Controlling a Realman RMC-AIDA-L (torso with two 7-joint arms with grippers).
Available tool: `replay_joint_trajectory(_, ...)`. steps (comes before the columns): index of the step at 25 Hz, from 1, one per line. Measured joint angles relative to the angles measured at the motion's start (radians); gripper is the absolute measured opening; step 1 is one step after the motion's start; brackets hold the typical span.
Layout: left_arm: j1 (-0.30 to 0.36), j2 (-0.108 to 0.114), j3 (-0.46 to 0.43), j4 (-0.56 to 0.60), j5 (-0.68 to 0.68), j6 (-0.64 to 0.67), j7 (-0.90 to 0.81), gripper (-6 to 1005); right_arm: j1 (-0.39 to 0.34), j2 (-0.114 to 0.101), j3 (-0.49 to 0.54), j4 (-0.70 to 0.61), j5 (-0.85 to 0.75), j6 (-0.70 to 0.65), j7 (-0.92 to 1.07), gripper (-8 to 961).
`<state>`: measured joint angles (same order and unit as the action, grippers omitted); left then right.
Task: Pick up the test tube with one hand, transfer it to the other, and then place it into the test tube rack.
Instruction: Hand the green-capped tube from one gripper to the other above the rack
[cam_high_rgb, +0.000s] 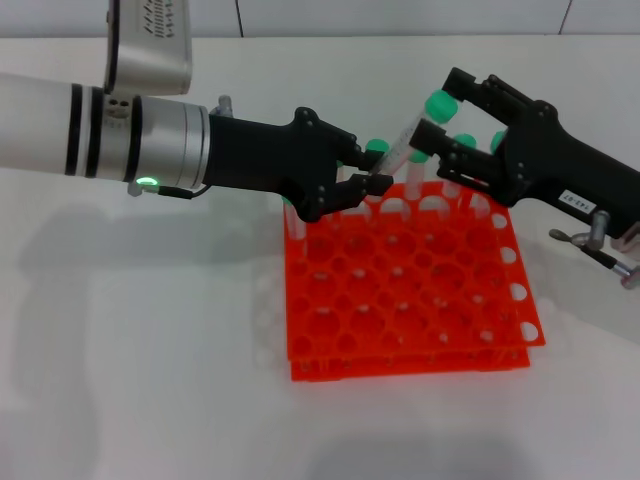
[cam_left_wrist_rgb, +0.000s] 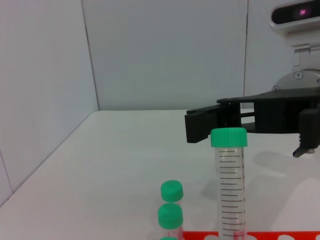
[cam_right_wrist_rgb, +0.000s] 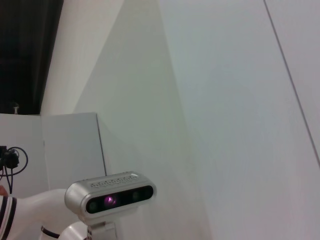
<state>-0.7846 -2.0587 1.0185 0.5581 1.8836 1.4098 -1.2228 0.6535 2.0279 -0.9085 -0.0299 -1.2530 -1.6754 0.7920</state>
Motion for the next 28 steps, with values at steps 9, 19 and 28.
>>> replay_joint_trajectory(9,-0.003,-0.003,0.001,0.001,0.001,0.0,0.002,245,0.019,0.0,0.0,0.032,0.001,-0.003,-0.024,773)
replay_joint_trajectory(19,-0.002,-0.007,0.002,0.002,0.003,0.0,0.002,248,0.012,0.0,0.002,0.032,0.001,0.001,-0.036,724)
replay_joint_trajectory(28,-0.002,-0.012,0.002,0.002,0.003,0.0,0.002,251,0.012,0.0,0.002,0.033,0.002,-0.002,-0.037,546)
